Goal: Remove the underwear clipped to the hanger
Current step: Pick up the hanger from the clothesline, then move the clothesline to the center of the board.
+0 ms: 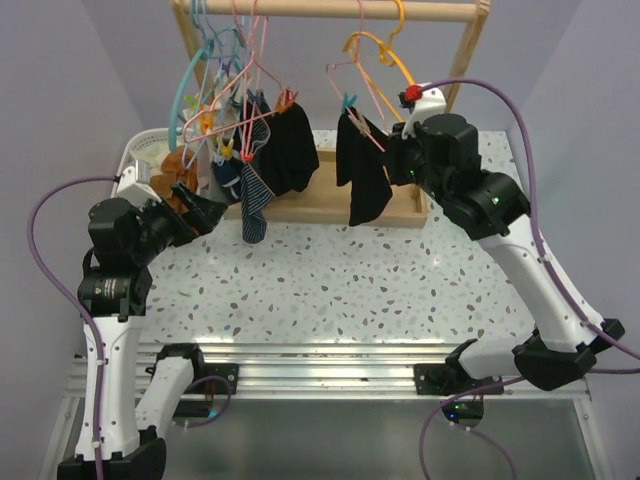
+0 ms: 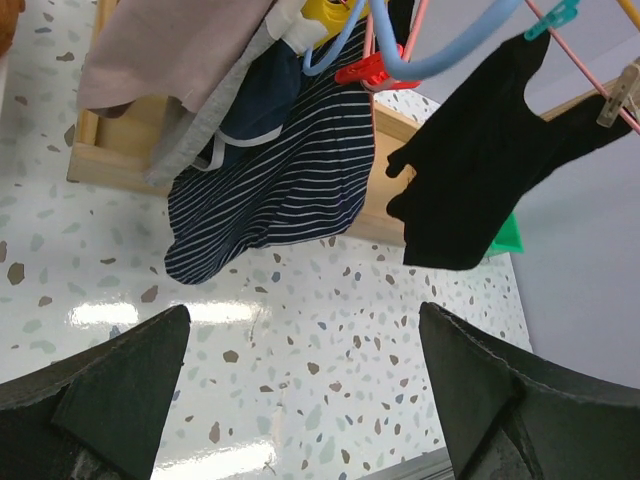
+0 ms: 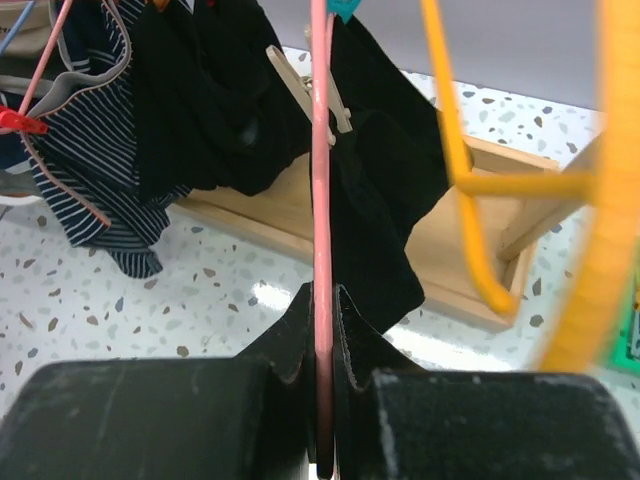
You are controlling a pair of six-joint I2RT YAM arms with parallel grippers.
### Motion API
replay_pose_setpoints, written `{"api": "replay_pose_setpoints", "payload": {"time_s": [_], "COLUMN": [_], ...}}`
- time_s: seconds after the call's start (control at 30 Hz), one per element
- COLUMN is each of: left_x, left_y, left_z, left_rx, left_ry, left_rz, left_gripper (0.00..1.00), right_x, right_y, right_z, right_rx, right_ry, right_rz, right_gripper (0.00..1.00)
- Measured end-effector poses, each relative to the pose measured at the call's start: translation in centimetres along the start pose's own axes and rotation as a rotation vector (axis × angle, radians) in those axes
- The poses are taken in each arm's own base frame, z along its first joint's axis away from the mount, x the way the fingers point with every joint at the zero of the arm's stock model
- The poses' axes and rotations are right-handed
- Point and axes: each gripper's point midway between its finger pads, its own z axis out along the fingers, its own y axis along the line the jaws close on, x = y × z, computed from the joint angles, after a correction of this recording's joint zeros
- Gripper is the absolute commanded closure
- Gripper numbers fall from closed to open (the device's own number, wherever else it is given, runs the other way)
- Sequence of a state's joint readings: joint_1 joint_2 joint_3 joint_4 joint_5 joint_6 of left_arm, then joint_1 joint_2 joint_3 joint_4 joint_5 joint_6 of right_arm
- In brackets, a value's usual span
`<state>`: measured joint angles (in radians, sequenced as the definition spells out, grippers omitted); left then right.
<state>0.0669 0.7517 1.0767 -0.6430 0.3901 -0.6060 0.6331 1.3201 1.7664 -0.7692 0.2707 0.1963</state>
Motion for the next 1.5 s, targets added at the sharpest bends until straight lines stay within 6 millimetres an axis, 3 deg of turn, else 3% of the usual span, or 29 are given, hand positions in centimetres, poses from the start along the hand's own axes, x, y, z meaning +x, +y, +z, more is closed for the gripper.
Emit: {"api": "replay_pose_setpoints", "payload": {"time_s": [0.17, 0.27, 0.57, 0.77, 0.9, 1.0, 1.17, 1.37, 1.43, 1.5], "left_x": [0.1, 0.1, -0.1, -0.1, 0.0, -0.2, -0.3, -0.2, -0.2, -0.2], "left_y": [0.2, 0.2, 0.2, 0.3, 0.0, -0.6, -1.4, -1.7, -1.6, -1.7], "left_z": [0.4, 0.2, -0.1, 0.1, 0.3, 0.6, 1.1, 2.2, 2.3, 2.3], "left_rx": [-0.009, -0.008, -0.015, -0.018, 0.005, 0.038, 0.097, 0.122, 0.12, 0.124], "left_ry": [0.012, 0.007, -0.012, -0.005, 0.007, 0.008, 0.012, 0.034, 0.036, 0.034], "left_rz": [-0.005, -0.003, 0.002, -0.001, -0.002, 0.004, 0.014, 0.011, 0.008, 0.009], "left_gripper": [0.0, 0.0, 0.0, 0.0, 0.0, 0.0, 0.0, 0.0, 0.0, 0.0], "right_x": [0.4, -0.6, -6.0, -7.0, -5.4, -3.5, -2.2, 1.5, 4.1, 7.9], "right_y": [1.1, 1.4, 1.5, 1.4, 1.5, 1.2, 0.2, 0.1, 0.2, -0.1], "right_z": [3.4, 4.3, 3.2, 1.3, -1.6, -5.1, -9.8, -11.7, -11.4, -11.4], "right_rx": [-0.006, -0.005, 0.003, -0.02, -0.068, -0.116, -0.157, -0.206, -0.222, -0.225], "right_ry": [0.012, -0.016, -0.211, -0.244, -0.234, -0.224, -0.24, -0.134, -0.066, 0.024], "right_rz": [-0.001, 0.01, 0.088, 0.105, 0.099, 0.09, 0.081, 0.055, 0.054, 0.058], "right_gripper": [1.0, 1.0, 1.0, 1.0, 1.0, 1.0, 1.0, 1.0, 1.0, 1.0]}}
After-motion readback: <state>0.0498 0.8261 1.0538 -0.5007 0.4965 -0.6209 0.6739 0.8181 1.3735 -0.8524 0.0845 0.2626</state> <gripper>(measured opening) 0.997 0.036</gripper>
